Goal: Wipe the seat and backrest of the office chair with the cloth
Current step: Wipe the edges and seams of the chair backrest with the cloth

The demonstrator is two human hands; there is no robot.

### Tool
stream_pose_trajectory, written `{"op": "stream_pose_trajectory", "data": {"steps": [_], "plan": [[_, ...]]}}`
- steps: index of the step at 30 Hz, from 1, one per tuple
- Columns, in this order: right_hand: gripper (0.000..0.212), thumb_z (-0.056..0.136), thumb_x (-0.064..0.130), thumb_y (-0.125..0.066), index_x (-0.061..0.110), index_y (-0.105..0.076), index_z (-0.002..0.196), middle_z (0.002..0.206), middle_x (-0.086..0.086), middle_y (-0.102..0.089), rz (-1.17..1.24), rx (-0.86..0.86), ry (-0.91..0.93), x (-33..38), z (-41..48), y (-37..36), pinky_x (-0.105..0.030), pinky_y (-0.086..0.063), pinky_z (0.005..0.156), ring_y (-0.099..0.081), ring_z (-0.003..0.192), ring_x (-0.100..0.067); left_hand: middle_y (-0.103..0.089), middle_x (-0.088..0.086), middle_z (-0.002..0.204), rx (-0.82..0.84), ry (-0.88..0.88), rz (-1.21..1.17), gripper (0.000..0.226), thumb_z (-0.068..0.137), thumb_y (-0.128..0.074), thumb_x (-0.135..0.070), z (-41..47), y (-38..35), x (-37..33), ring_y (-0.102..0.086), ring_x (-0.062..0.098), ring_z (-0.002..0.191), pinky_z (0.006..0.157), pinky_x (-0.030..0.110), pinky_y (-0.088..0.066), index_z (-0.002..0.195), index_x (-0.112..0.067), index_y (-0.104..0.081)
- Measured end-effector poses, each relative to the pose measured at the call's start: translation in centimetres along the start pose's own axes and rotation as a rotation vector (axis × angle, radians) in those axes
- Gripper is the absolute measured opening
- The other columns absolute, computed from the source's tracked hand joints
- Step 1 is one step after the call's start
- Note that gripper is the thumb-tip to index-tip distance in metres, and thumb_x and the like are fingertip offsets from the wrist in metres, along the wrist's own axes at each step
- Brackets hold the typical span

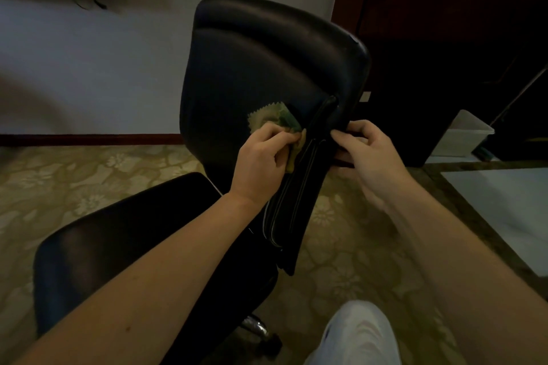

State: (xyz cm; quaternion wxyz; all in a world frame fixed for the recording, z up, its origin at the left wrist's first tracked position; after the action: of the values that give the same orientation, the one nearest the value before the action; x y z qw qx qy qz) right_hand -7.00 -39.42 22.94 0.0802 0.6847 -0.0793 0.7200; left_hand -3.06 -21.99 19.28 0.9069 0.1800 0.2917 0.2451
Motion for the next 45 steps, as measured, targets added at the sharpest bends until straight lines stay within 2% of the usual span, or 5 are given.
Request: {"op": "stream_pose_trajectory", "data": {"steps": [11, 21, 32, 39, 45], "plan": [[0.006, 0.095, 0.04, -0.061, 0.038, -0.057, 0.09, 0.095, 0.002, -0.07, -0.299, -0.161, 0.173, -0.9, -0.4, -0.7, -0.052, -0.059, 0.081, -0.07, 0.09, -0.018, -0.061, 0.0, 0.111, 0.126, 0.06, -0.005, 0.024, 0.095, -0.062, -0.001, -2.0, 1.3, 0.8, -0.059, 0.009, 0.095, 0.082, 0.026, -0.055, 0.114, -0.011, -0.073], [0.008, 0.102, 0.03, -0.055, 0.029, -0.05, 0.096, 0.089, 0.01, -0.062, -0.392, -0.201, 0.261, -1.0, -2.0, -0.6, -0.006, -0.041, 0.054, -0.059, 0.073, 0.01, -0.066, 0.001, 0.116, 0.023, 0.048, -0.042, 0.028, 0.095, -0.064, -0.003, 0.4, 1.1, -1.8, -0.062, 0.01, 0.108, 0.097, 0.02, -0.051, 0.121, -0.011, -0.072], [0.004, 0.102, 0.027, -0.055, 0.024, -0.052, 0.101, 0.09, 0.007, -0.062, -0.344, -0.191, 0.283, -1.3, -2.7, -0.4, -0.008, -0.043, 0.052, -0.06, 0.072, 0.007, -0.063, -0.004, 0.115, 0.071, 0.17, -0.02, 0.025, 0.094, -0.063, -0.008, -6.8, 0.7, 0.1, -0.06, 0.002, 0.104, 0.094, 0.015, -0.052, 0.117, -0.01, -0.073], [0.005, 0.101, 0.028, -0.056, 0.024, -0.054, 0.101, 0.094, 0.006, -0.065, -0.373, -0.162, 0.307, -1.4, -2.5, -0.2, -0.033, -0.061, 0.07, -0.066, 0.082, -0.003, -0.067, -0.001, 0.12, 0.107, 0.132, -0.02, 0.031, 0.096, -0.061, -0.004, -3.6, 2.8, -0.8, -0.062, 0.006, 0.109, 0.097, 0.021, -0.052, 0.123, -0.015, -0.071], [0.008, 0.101, 0.03, -0.056, 0.023, -0.052, 0.101, 0.096, 0.007, -0.062, -0.474, -0.208, 0.351, -1.3, -2.7, -0.3, -0.028, -0.053, 0.068, -0.062, 0.086, -0.006, -0.069, -0.001, 0.111, 0.083, 0.068, -0.039, 0.027, 0.095, -0.066, -0.003, -0.4, 1.9, -2.6, -0.064, 0.008, 0.101, 0.093, 0.021, -0.054, 0.119, -0.013, -0.074]]}}
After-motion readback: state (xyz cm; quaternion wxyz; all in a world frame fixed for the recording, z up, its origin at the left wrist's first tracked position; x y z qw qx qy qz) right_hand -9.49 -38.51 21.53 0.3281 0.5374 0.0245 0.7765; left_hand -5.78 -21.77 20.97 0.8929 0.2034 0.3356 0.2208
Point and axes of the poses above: each hand's wrist, its own z-axis towards the middle knuckle, its own y-axis out of the back of the hand, x = y × z, the point moved 3 cm from there along z, towards the middle knuckle
